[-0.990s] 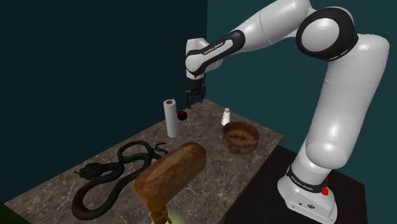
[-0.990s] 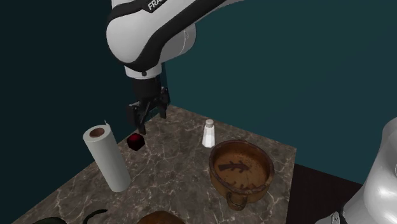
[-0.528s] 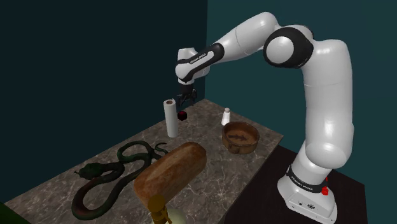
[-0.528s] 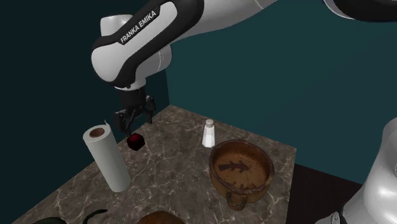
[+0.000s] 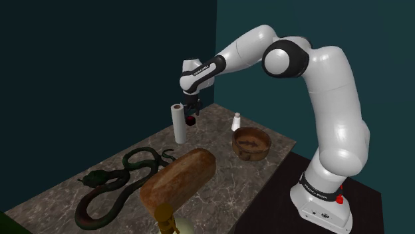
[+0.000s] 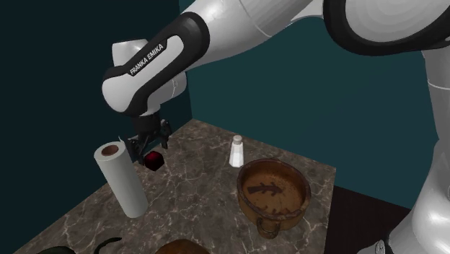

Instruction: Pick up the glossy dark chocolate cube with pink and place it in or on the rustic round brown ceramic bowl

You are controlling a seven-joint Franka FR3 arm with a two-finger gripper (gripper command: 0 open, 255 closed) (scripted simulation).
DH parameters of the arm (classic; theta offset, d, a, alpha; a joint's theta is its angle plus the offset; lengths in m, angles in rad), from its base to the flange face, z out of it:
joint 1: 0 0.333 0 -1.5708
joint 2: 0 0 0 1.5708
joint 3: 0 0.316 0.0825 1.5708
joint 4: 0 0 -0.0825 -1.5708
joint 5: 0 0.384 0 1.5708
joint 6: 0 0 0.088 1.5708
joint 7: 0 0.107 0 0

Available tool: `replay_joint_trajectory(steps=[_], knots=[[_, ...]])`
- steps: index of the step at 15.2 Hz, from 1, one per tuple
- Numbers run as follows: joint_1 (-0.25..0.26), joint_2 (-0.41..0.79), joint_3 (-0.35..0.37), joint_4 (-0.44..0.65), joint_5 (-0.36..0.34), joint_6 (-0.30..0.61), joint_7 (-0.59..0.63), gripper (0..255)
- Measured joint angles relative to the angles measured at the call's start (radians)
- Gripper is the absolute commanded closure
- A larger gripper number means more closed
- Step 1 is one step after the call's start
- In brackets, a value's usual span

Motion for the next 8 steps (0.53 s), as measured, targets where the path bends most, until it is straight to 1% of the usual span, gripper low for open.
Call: replay_joint_trajectory(steps=[2, 8], knots=[[-0.001, 0.012, 0.0, -0.01, 0.001, 0.021, -0.003, 0], [-0.001, 0.018, 0.0, -0.009, 0.001, 0.027, -0.003, 0]])
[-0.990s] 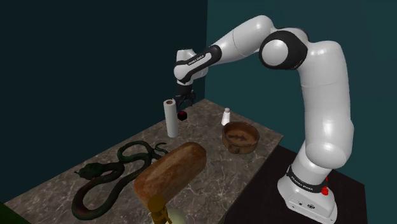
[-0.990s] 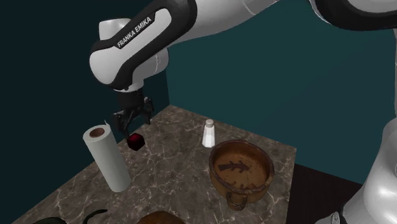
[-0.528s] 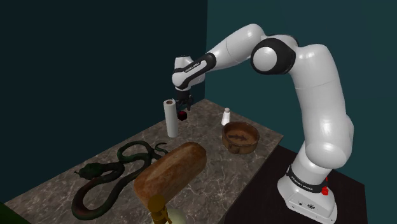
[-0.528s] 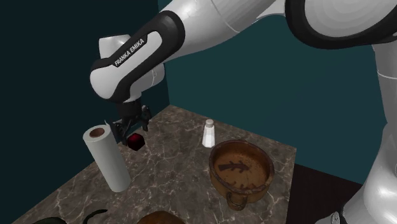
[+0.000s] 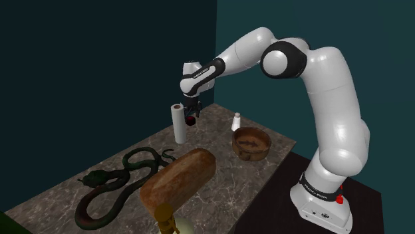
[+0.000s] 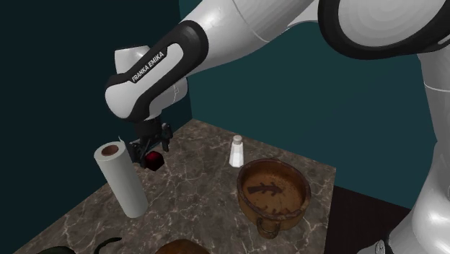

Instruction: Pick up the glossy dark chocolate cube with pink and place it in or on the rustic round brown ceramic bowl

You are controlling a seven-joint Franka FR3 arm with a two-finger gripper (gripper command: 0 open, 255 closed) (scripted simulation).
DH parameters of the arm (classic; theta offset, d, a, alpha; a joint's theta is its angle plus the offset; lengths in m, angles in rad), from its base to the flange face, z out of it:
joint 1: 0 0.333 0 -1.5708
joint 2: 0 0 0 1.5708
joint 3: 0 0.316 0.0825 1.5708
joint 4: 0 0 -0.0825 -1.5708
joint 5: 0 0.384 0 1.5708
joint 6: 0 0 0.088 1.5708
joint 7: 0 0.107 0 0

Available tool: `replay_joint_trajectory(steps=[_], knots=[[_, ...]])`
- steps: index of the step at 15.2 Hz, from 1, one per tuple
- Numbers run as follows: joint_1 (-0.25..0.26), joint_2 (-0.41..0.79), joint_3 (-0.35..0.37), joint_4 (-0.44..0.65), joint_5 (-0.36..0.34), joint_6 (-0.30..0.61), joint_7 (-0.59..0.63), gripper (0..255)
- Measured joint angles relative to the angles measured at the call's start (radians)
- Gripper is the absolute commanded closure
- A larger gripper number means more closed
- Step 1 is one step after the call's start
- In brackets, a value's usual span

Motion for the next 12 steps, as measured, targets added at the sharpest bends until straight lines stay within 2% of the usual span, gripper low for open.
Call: replay_joint_trajectory(steps=[1, 12], knots=[[0.0, 0.0, 0.0, 0.0, 0.0, 0.0, 0.0, 255], [0.001, -0.004, 0.0, -0.001, 0.0, -0.004, 0.001, 255]])
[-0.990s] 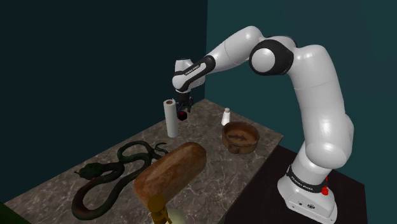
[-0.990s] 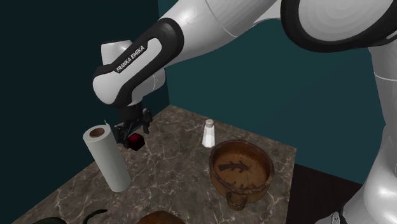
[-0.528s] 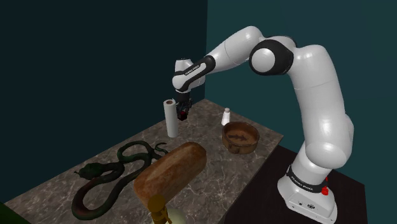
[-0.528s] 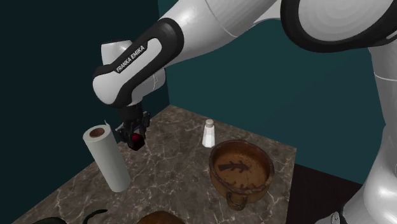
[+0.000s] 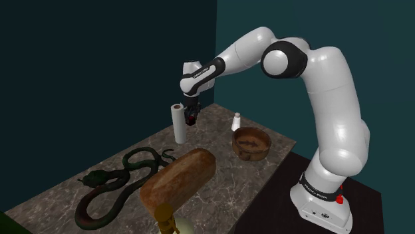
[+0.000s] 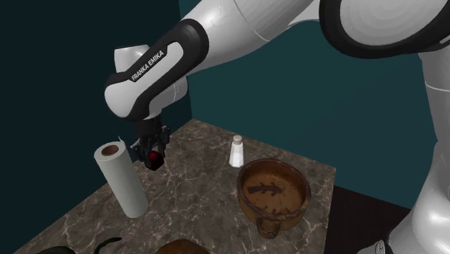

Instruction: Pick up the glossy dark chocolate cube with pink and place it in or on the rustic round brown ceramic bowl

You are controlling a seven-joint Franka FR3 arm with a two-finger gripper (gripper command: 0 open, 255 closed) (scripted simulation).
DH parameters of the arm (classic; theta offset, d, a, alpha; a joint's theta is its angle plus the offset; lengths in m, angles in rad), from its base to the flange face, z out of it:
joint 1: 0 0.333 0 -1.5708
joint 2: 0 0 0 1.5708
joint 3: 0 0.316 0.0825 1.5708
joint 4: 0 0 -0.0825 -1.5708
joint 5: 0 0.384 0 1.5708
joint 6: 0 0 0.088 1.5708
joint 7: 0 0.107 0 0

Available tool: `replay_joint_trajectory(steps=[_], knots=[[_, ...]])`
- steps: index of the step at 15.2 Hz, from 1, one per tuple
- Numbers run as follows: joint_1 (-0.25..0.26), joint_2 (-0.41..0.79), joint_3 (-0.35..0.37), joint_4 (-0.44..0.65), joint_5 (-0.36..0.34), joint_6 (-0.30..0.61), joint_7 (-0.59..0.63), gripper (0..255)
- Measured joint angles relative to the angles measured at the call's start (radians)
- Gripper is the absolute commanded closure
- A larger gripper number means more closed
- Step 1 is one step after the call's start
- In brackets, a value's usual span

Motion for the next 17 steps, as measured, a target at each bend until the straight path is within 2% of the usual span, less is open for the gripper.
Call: replay_joint_trajectory(steps=[17], knots=[[-0.001, -0.101, -0.001, 0.071, -0.004, -0.171, 0.011, 255]])
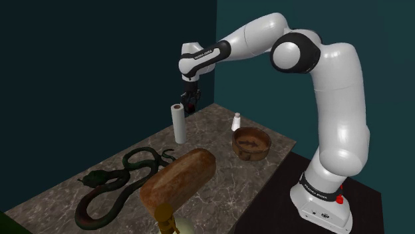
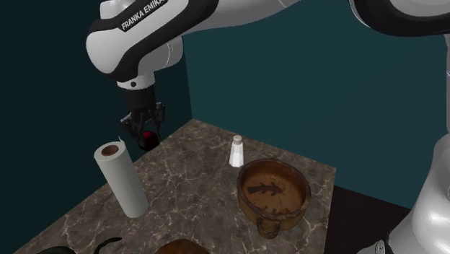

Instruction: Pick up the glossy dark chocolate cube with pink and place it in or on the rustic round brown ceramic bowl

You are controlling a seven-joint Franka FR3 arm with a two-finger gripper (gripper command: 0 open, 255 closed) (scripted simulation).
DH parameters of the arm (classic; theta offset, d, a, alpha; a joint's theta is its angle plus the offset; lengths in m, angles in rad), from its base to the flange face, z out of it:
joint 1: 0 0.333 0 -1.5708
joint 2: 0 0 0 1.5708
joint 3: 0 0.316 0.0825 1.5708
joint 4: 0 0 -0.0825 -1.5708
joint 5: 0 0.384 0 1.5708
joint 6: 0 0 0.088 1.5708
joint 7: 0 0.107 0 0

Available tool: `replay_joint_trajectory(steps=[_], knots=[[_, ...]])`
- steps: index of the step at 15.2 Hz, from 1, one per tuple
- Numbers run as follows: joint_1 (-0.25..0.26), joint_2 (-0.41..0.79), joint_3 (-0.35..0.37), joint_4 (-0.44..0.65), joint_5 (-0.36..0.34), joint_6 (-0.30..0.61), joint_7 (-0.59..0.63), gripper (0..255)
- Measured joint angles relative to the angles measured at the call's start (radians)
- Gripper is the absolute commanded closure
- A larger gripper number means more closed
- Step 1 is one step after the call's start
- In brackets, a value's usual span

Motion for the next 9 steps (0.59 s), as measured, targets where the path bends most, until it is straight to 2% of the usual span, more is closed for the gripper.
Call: replay_joint_trajectory(steps=[9], knots=[[-0.001, -0.036, 0.0, 0.071, -0.002, -0.106, 0.007, 255]])
